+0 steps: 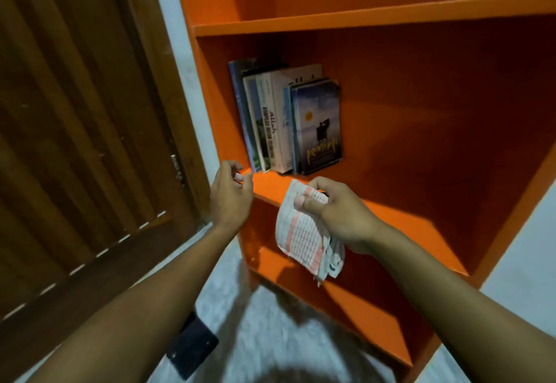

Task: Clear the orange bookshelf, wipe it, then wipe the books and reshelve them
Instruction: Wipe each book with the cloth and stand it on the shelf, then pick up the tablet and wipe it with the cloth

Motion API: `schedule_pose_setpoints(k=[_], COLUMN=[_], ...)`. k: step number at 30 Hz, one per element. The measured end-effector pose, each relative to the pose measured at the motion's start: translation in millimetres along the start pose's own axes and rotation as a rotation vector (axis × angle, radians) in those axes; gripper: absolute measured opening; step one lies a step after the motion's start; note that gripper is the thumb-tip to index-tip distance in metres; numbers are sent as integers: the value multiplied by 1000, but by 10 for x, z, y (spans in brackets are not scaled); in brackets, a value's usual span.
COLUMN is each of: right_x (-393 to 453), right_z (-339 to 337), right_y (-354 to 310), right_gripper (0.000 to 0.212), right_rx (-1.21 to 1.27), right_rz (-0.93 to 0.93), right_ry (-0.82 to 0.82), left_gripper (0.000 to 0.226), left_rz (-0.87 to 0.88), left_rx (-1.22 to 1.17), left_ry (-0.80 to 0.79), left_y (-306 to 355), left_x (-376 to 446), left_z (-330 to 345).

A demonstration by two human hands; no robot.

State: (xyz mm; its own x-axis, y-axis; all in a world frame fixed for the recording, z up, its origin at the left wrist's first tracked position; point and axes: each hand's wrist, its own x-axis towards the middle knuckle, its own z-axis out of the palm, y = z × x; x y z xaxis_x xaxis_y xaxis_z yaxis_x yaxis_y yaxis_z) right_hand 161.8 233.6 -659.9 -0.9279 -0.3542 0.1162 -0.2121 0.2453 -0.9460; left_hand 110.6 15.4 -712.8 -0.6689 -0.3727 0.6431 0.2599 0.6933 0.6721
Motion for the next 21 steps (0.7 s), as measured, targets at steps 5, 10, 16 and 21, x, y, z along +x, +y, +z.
schedule_pose_setpoints(k=[5,10,16,21], right_x=[-39,-100,-68,22], right_z=[615,1226,1570,1723], right_y=[177,434,656,850], right_gripper=[19,14,17,22], right_rx=[-10,262,684,681], right_rz=[72,339,842,838], right_ry=[-136,-44,-44,-46], left_gripper=[15,40,58,66], left_rz=[-186,-542,-853,-961], left_rx=[121,339,435,415], left_ry=[-117,-289,-468,-506], left_y=[-800,-1675,-2483,-2938], left_x=[-455,-994,-1533,-1775], left_z=[-775,-1318,-1561,-1452])
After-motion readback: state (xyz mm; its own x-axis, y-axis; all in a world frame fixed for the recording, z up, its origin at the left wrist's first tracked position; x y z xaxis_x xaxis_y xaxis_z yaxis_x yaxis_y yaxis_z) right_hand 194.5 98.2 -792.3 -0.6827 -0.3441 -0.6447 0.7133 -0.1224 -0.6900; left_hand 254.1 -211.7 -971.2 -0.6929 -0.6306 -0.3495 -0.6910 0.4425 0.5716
